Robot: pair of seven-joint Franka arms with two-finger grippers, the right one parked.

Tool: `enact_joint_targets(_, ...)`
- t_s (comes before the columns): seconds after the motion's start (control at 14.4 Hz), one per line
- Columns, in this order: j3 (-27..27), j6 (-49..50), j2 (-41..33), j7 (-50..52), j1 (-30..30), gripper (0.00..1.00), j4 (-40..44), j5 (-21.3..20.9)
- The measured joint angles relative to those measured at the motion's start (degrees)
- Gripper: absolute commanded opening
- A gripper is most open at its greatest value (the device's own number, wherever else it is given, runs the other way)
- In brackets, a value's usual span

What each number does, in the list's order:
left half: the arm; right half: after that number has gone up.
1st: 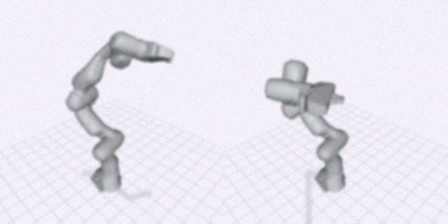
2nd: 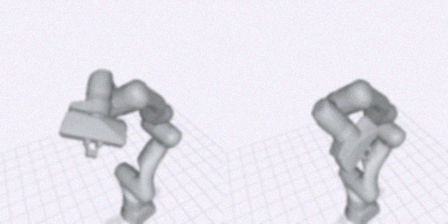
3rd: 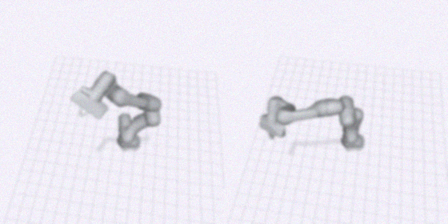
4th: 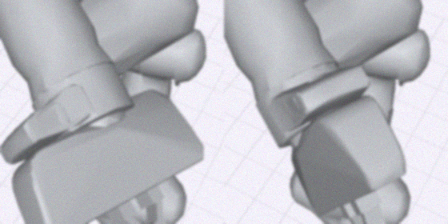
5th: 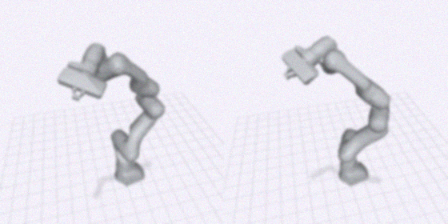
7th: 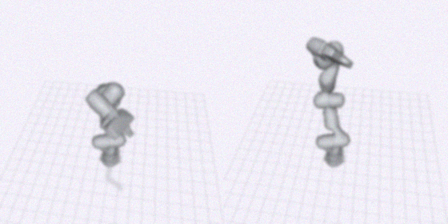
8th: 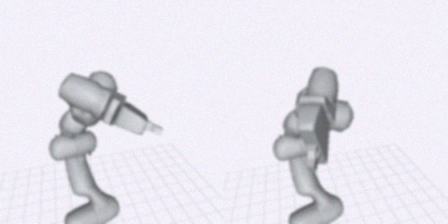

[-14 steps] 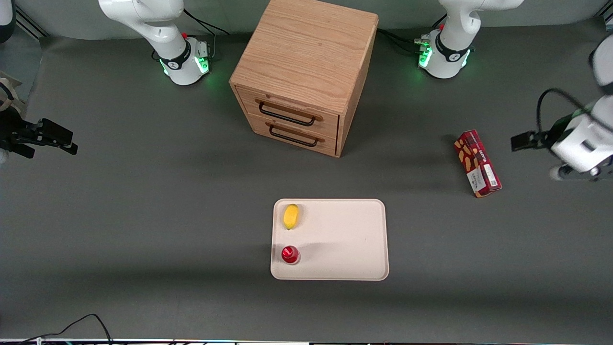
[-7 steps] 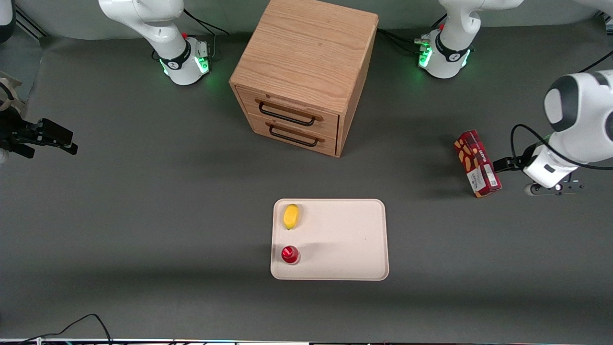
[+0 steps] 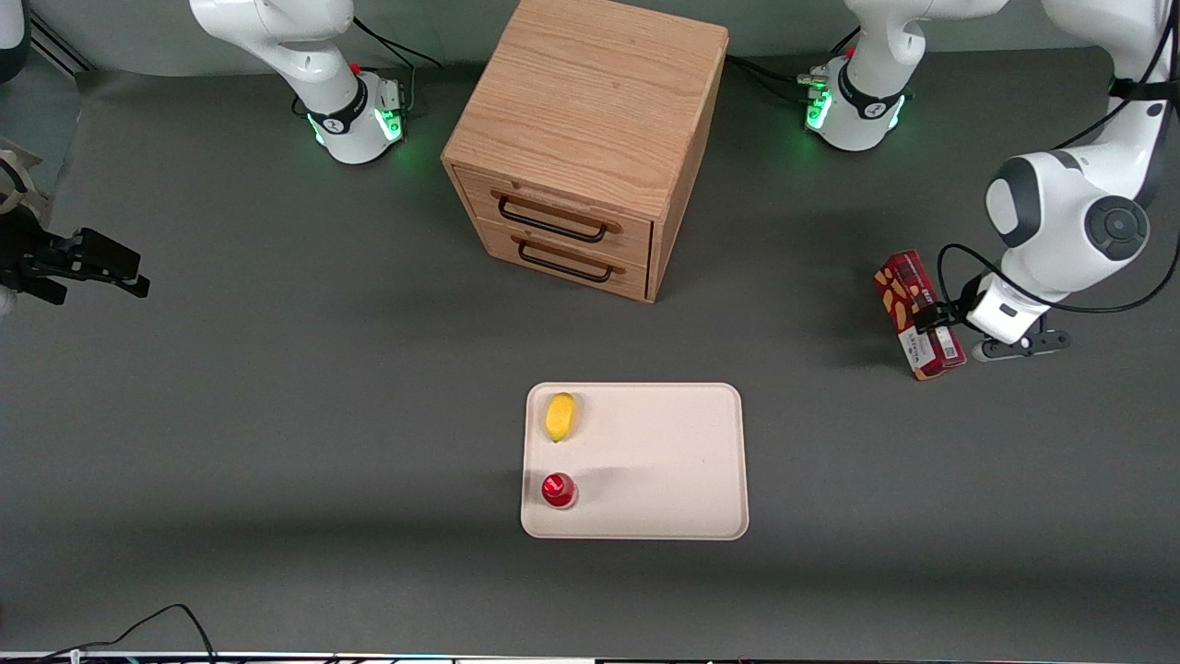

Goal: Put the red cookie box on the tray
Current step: 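Close the left gripper on the end of the cookie box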

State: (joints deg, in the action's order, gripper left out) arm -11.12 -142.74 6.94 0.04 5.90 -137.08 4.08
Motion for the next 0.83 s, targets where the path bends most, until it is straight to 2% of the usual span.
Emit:
enact_joint_targets(0.14, 0.0, -3.3, 0.1, 0.0, 0.0, 0.99, -2.4, 0.1)
enact_joint_targets(0.21, 0.0, -4.6, 0.2, 0.1, 0.0, 0.90, -3.4, 0.1)
enact_joint_targets(0.28, 0.0, -5.9, 0.5, 0.1, 0.0, 0.66, -4.1, 0.1)
enact_joint_targets(0.49, 0.1, -8.9, 1.5, 0.1, 0.2, 0.04, -5.3, 0.2)
enact_joint_targets(0.56, 0.1, -9.0, 1.7, 0.1, 0.3, 0.00, -5.3, 0.2)
enact_joint_targets(0.83, 0.4, -9.0, 1.8, 0.1, 0.6, 0.00, -5.2, 0.2)
